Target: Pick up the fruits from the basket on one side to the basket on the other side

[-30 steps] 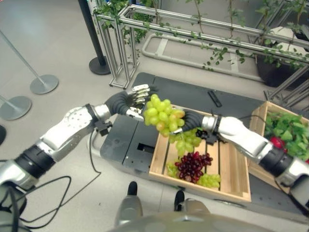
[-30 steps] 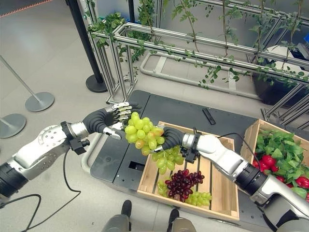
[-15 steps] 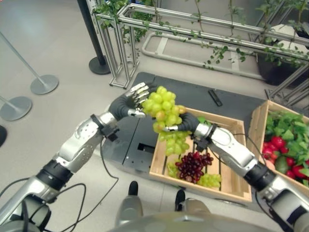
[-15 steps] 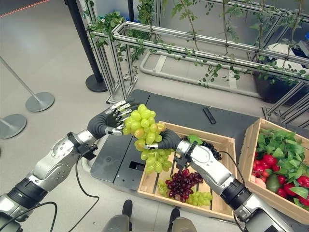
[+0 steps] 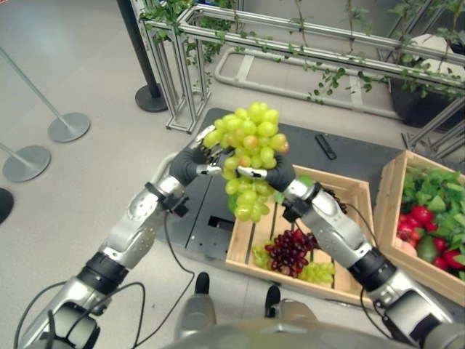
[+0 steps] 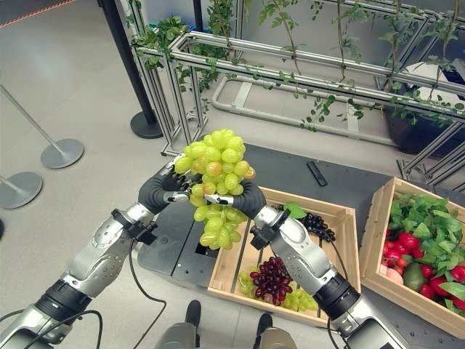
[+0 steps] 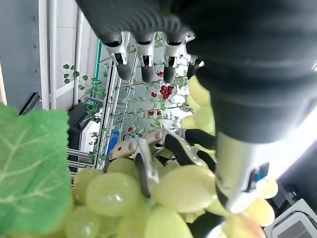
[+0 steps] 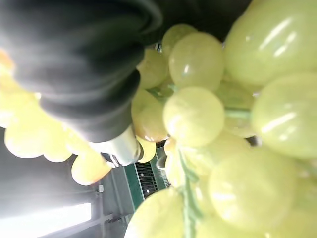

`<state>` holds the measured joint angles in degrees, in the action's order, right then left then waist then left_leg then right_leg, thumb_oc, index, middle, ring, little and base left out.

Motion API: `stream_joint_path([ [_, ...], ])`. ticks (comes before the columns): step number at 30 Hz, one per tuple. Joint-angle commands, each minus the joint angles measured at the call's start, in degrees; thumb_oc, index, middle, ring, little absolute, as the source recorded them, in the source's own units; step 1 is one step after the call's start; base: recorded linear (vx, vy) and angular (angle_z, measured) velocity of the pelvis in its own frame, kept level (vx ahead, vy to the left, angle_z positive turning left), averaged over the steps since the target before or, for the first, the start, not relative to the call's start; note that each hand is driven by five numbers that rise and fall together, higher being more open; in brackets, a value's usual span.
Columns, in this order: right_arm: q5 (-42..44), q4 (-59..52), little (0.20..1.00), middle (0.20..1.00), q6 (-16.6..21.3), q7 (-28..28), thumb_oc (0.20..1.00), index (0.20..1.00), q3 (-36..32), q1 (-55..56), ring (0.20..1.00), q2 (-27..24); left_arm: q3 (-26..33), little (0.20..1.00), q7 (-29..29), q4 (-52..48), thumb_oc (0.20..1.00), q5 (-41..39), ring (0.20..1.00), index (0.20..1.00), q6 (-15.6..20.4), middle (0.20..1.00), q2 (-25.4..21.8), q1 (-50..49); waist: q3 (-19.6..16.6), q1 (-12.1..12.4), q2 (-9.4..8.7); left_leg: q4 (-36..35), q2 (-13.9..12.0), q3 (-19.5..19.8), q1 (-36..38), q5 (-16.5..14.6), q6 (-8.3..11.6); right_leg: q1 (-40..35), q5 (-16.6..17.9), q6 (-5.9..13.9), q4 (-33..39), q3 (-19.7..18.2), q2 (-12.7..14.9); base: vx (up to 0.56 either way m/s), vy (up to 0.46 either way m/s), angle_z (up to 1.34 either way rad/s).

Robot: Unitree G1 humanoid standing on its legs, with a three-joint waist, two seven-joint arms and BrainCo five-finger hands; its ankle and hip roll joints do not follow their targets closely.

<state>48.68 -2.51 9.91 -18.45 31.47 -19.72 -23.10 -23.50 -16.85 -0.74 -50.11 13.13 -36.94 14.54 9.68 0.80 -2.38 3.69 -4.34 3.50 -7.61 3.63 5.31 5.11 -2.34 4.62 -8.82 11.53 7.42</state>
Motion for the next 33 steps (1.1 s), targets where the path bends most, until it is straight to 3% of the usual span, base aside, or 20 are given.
stream_joint_path([
  [1,3.55,-6.28,0.2,0.2,3.47,-1.67,0.2,0.2,-0.31,-1.69,0.2,2.17,2.46,1.0,0.05,-0.19,1.0,2.44,1.0,1.0,3.62,1.0,-0.23,0.51,-1.5,-0.4,-1.87,1.95,0.89,-0.51,0.49,-4.02,-1.96,-1.13,-0.32,4.41,-1.39,-1.23,2.4,0.0,0.0,0.0],
  [12,-12.23,-3.32,0.2,0.2,3.85,-1.16,0.2,0.2,1.44,-3.66,0.2,-4.05,2.55,1.0,-2.56,0.46,1.0,0.94,1.0,1.0,3.11,1.0,0.58,0.53,-1.67,-0.2,-2.09,1.8,0.99,-0.32,0.55,-3.97,-1.99,-1.26,-0.12,4.52,-1.3,-1.01,2.5,0.0,0.0,0.0],
  [20,-19.19,-0.62,0.2,0.2,4.05,-2.5,0.2,0.2,2.8,-4.2,0.2,-9.29,2.15,1.0,-4.66,0.49,1.0,0.25,1.0,1.0,2.44,1.0,0.48,0.61,-1.77,-0.22,-2.16,1.47,1.04,-0.33,0.8,-3.89,-1.95,-1.39,-0.09,4.56,-1.07,-1.01,2.49,0.0,0.0,0.0],
  [33,-26.42,3.16,0.2,0.2,4.26,-2.81,0.2,0.2,3.84,-4.95,0.2,-11.2,1.09,1.0,-6.43,0.58,1.0,-0.79,1.0,1.0,1.25,1.0,1.03,0.62,-1.96,-0.17,-2.04,1.15,1.08,-0.47,1.01,-3.87,-1.95,-1.57,0.08,4.62,-0.7,-1.0,2.39,0.0,0.0,0.0],
])
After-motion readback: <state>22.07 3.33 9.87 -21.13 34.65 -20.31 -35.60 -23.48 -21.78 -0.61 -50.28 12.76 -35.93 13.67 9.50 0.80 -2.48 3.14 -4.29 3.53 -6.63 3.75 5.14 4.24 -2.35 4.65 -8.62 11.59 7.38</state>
